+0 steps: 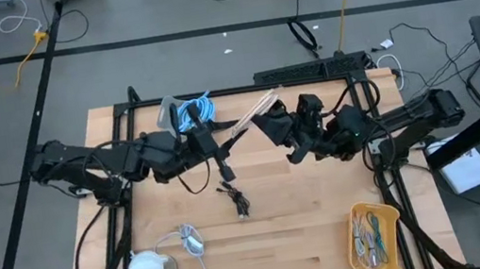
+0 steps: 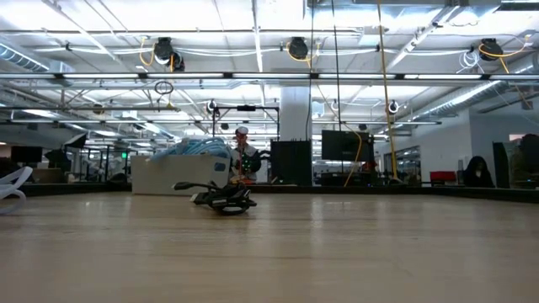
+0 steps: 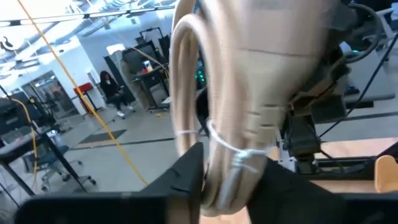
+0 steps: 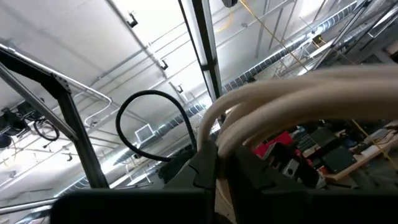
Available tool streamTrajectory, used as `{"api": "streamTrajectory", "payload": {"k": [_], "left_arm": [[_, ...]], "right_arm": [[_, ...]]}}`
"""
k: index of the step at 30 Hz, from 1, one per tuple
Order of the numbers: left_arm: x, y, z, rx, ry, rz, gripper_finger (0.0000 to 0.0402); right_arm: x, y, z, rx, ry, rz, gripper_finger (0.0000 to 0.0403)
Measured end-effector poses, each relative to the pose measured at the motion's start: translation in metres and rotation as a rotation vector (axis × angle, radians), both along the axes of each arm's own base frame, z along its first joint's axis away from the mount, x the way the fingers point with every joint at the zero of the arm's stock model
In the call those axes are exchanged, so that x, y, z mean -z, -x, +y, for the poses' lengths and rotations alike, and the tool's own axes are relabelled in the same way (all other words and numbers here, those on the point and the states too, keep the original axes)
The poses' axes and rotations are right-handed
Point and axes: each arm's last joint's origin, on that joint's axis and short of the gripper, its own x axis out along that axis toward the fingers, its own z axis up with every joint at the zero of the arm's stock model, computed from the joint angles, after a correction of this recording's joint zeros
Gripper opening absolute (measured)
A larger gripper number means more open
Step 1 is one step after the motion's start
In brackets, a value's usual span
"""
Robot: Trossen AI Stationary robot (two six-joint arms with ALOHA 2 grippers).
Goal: Pick & Place USB Port
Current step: Put the brown HDMI cable into the gray bin
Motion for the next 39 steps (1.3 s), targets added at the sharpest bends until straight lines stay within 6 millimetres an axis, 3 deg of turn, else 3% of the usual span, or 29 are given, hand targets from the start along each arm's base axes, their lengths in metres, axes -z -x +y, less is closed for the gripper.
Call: {"api": "streamTrajectory", "payload": {"k": [3, 10, 14, 18, 22, 25, 28, 32, 39], "left_arm": [[0.0, 0.002, -0.001, 0.004, 0.019, 0.006, 0.0041], [0.001, 0.012, 0.002, -0.077, 0.147, 0.002, 0.0038], [0.0, 0.022, 0.012, -0.156, 0.179, 0.031, 0.0038], [0.002, 0.034, 0.032, -0.307, 0.199, 0.072, 0.0038], [0.012, 0.046, 0.051, -0.379, 0.252, 0.17, 0.0038], [0.023, 0.053, 0.071, -0.455, 0.351, 0.234, 0.0038], [0.033, 0.061, 0.085, -0.504, 0.452, 0.305, 0.0038], [0.045, 0.065, 0.099, -0.599, 0.491, 0.383, 0.0038], [0.071, 0.076, 0.122, -0.853, 0.511, 0.573, 0.0038]], "right_arm": [[0.0, 0.001, 0.0, 0.009, 0.009, 0.006, 0.0031], [0.0, 0.0, 0.004, -0.078, 0.105, 0.083, 0.0115], [-0.012, 0.001, 0.01, -0.188, 0.161, 0.31, 0.0154], [-0.016, 0.009, 0.024, -0.32, 0.257, 0.654, 0.0177], [-0.013, 0.023, 0.027, -0.162, 0.285, 0.969, 0.018], [-0.002, 0.029, 0.026, 0.007, 0.246, 1.104, 0.0172], [0.007, 0.035, 0.027, 0.053, 0.21, 1.202, 0.0163], [0.013, 0.04, 0.026, 0.077, 0.185, 1.27, 0.0152], [0.009, 0.038, 0.032, 0.059, 0.206, 1.215, 0.0143]]}}
